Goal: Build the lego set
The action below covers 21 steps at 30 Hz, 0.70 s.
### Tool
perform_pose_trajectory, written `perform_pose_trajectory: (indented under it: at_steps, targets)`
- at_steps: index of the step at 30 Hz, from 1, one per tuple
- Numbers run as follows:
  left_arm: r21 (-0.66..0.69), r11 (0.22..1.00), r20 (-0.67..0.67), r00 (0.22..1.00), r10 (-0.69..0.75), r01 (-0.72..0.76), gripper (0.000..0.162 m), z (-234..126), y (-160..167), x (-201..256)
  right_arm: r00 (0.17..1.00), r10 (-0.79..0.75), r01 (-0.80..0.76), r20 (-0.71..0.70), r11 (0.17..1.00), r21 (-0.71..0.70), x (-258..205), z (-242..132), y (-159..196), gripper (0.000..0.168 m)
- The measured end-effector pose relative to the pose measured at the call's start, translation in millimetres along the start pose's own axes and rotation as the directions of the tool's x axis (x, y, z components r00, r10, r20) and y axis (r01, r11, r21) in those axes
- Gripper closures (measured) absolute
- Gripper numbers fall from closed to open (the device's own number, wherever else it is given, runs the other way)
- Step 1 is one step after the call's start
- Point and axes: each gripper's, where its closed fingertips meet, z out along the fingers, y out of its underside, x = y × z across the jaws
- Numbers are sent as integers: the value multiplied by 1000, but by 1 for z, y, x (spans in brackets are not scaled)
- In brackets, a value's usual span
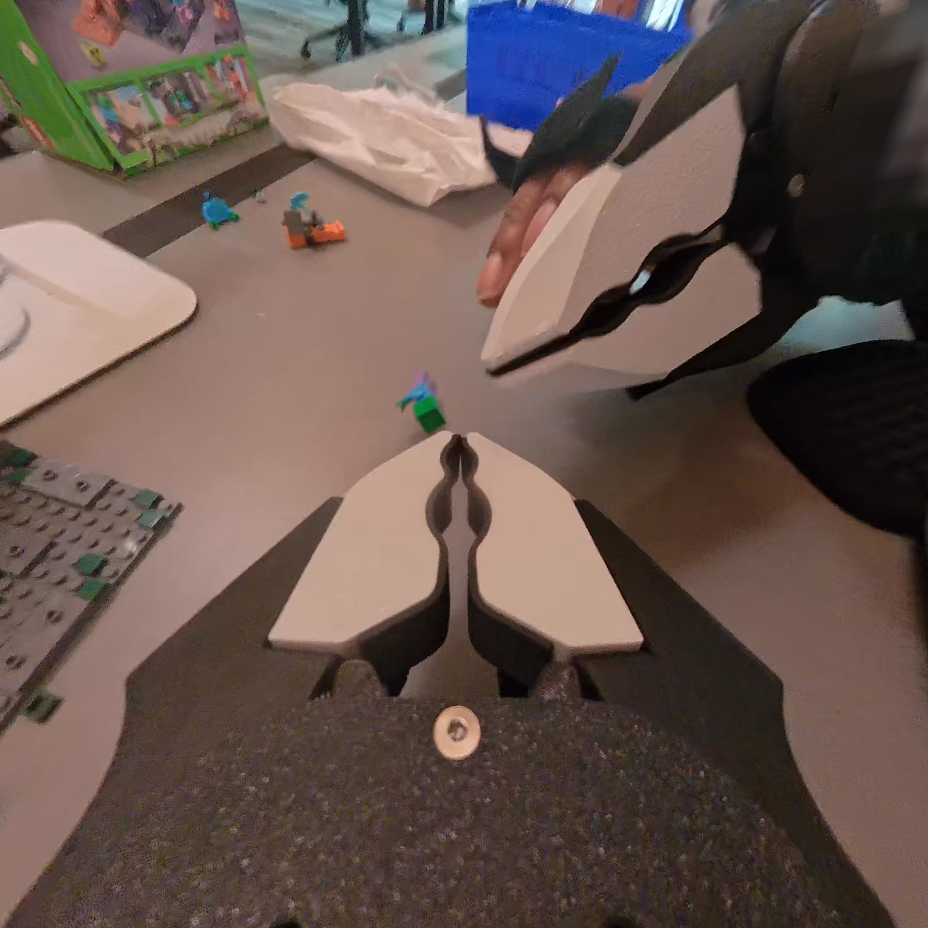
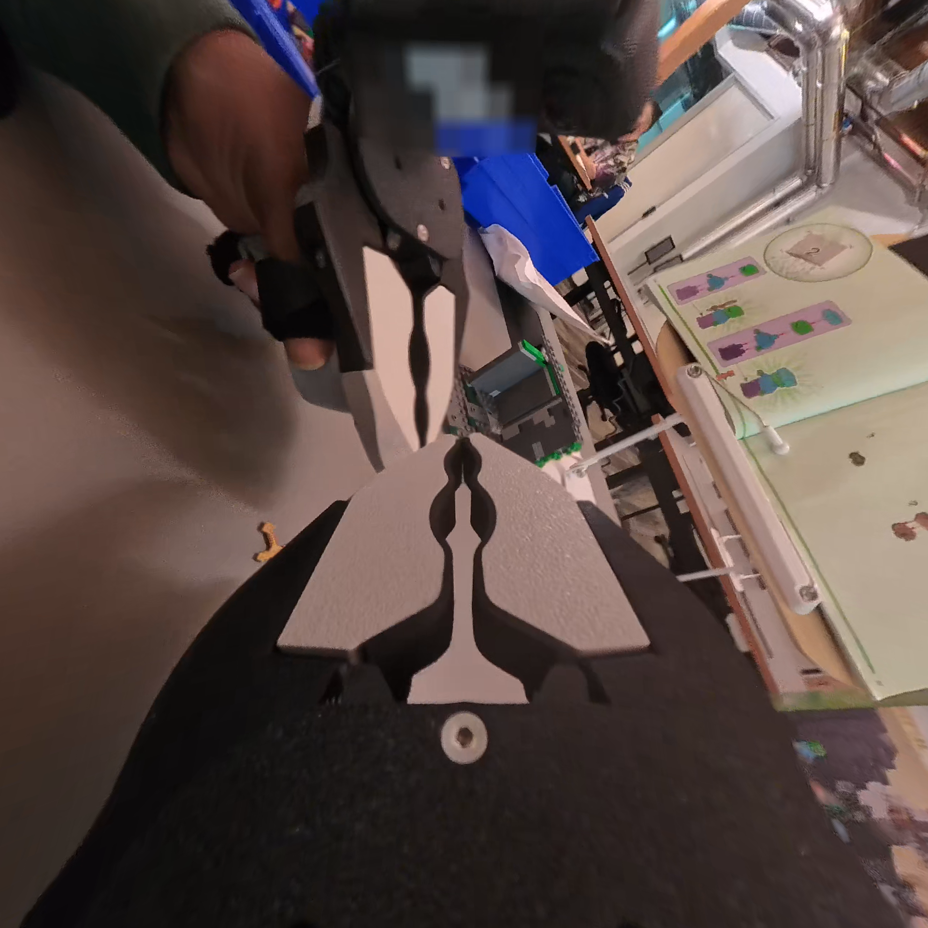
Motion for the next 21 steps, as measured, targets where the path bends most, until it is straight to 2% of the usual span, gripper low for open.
perform_pose_trajectory:
  at_steps: [1, 4, 7, 10, 14, 17, 20, 21]
  targets:
    - [-35, 999, 28, 1000, -7, 8, 162, 0, 6, -6, 999, 38, -38, 2, 999, -2, 3, -1, 3, 168]
    - [-53, 998, 38, 998, -41, 43, 162, -1, 15, -12, 985, 161, -156, 57, 984, -82, 15, -3, 28, 163]
    - [-61, 996, 41, 997, -57, 60, 160, -1, 18, -14, 958, 242, -195, 154, 943, -270, 18, -6, 72, 153]
    - [-71, 997, 42, 998, -39, 42, 158, 0, 20, -13, 882, 369, -236, 293, 883, -405, 3, -15, 100, 146]
    - [-84, 996, 43, 999, -28, 32, 157, 0, 23, -13, 775, 479, -249, 412, 831, -497, -20, -23, 109, 135]
    - [-83, 996, 39, 999, -32, 35, 157, 0, 23, -13, 745, 503, -237, 439, 814, -530, -30, -21, 116, 131]
    - [-84, 996, 37, 999, -32, 35, 156, 0, 23, -12, 737, 502, -211, 454, 808, -551, -39, -18, 121, 135]
    - [-84, 996, 37, 999, -31, 34, 156, 0, 23, -12, 739, 501, -218, 450, 810, -544, -38, -17, 120, 144]
